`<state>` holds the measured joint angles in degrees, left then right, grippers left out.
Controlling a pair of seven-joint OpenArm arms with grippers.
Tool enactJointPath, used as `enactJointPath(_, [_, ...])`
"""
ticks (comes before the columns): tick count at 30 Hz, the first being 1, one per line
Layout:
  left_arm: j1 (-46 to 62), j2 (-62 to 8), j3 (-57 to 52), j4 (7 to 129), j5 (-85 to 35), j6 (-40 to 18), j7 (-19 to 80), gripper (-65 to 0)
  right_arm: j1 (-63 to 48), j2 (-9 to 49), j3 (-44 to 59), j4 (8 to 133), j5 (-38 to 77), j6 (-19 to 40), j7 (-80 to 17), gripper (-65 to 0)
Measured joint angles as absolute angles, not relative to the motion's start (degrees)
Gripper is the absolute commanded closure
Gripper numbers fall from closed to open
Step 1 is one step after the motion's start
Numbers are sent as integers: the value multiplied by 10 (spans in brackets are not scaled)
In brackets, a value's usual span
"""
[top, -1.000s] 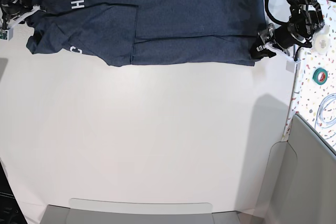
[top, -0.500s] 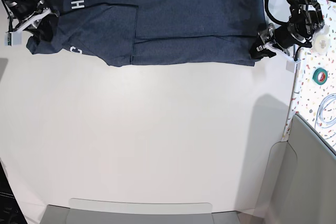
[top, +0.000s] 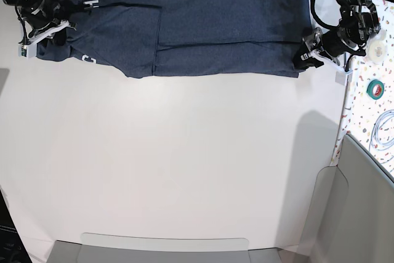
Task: Layout the t-shirt on the table in an organized manner, then fold the t-shirt properly
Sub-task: 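Release the edge with the left gripper and lift it off the shirt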
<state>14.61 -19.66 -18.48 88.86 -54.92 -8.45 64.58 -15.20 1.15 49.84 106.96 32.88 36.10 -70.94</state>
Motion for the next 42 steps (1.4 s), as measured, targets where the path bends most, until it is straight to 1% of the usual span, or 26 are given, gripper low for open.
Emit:
enactJointPath(3, [148,-196,-185,888,-549,-85,637,-199,-146,27,566,1070,271,361,-703,0])
enactJointPath(6, [147,-196,-185,870,-562,-87,624,-199,-144,36,619,1070,248,361,-709,0])
enactJointPath(12, [146,-196,-185,864,-564,-91,625,-199,-132,36,663,1070,242,361,-705,0])
enactJointPath(16, [144,-197,-193,870,-562,-90,626,-209,-139,29,664,1070,269,361,-708,0])
enactJointPath(21, [154,-194,-270,911,-526,-75,655,-286,-141,19,662,1071,276,362,-709,0])
enactJointPath(23, [167,-196,-300,912,-522,-73,653,-307,-141,21,662,1071,276,362,-709,0])
enactJointPath(28, [185,-193,-343,910,-525,-77,668,-319,-140,22,662,1071,275,362,-709,0])
enactJointPath(30, [192,-191,-359,908,-553,-77,686,-320,-139,22,662,1071,276,362,-709,0])
enactJointPath(33, [215,-189,-366,888,-639,-78,696,-320,-139,23,635,1071,272,362,-709,0])
enactJointPath(35, [218,-189,-365,872,-687,-82,720,-320,-140,22,617,1071,278,362,-708,0])
enactJointPath(38, [214,-186,-364,864,-712,-82,744,-320,-140,22,606,1071,278,362,-708,0])
enactJointPath(42, [214,-168,-364,864,-723,-85,752,-320,-140,22,605,1071,276,362,-708,0])
